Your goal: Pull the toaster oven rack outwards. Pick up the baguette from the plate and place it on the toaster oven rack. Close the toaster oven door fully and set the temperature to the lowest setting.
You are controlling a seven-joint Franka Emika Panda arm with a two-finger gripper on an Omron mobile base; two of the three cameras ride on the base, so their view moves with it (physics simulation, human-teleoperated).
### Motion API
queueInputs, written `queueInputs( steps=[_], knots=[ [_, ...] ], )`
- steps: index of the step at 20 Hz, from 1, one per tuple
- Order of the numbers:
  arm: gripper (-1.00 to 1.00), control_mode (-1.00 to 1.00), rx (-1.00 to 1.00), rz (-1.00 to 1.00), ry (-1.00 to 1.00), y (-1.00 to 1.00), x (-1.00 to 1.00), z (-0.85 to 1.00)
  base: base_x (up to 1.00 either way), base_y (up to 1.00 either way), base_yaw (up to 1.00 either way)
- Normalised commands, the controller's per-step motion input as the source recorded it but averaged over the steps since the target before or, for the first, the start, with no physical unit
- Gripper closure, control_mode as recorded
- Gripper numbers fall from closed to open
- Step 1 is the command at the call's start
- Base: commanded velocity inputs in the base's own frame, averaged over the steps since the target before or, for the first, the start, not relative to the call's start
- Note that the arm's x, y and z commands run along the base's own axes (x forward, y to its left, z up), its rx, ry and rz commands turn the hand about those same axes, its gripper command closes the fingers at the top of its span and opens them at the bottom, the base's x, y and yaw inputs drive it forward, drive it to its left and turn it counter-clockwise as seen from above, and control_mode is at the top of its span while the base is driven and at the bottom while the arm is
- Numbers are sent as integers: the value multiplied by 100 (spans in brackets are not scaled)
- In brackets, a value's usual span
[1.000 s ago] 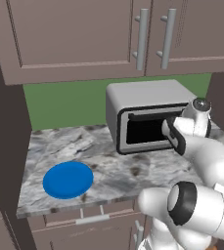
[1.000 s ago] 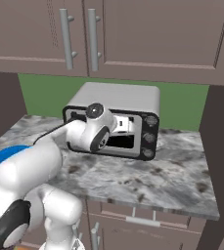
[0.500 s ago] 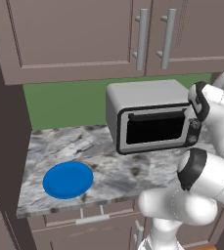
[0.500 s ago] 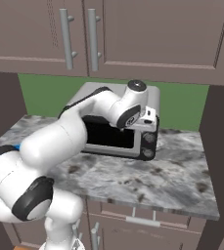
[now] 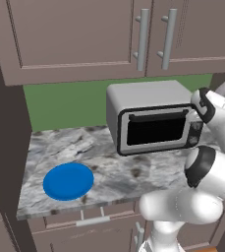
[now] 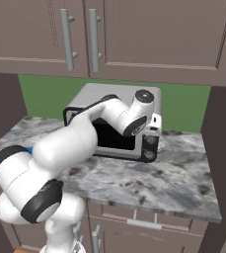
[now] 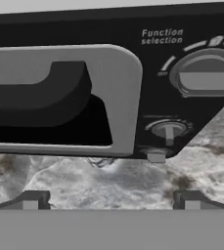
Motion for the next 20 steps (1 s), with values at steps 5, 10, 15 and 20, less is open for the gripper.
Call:
queueInputs(
  steps=[5, 10, 15, 20],
  knots=[
    [-100, -100, 0, 0, -19, -7, 12, -16, 0, 0, 0],
    [-100, -100, 0, 0, -7, -25, 28, -15, 0, 0, 0],
    [-100, -100, 0, 0, -6, 0, 1, -1, 0, 0, 0],
    [-100, -100, 0, 0, -1, 0, 0, 0, 0, 0, 0]
  ],
)
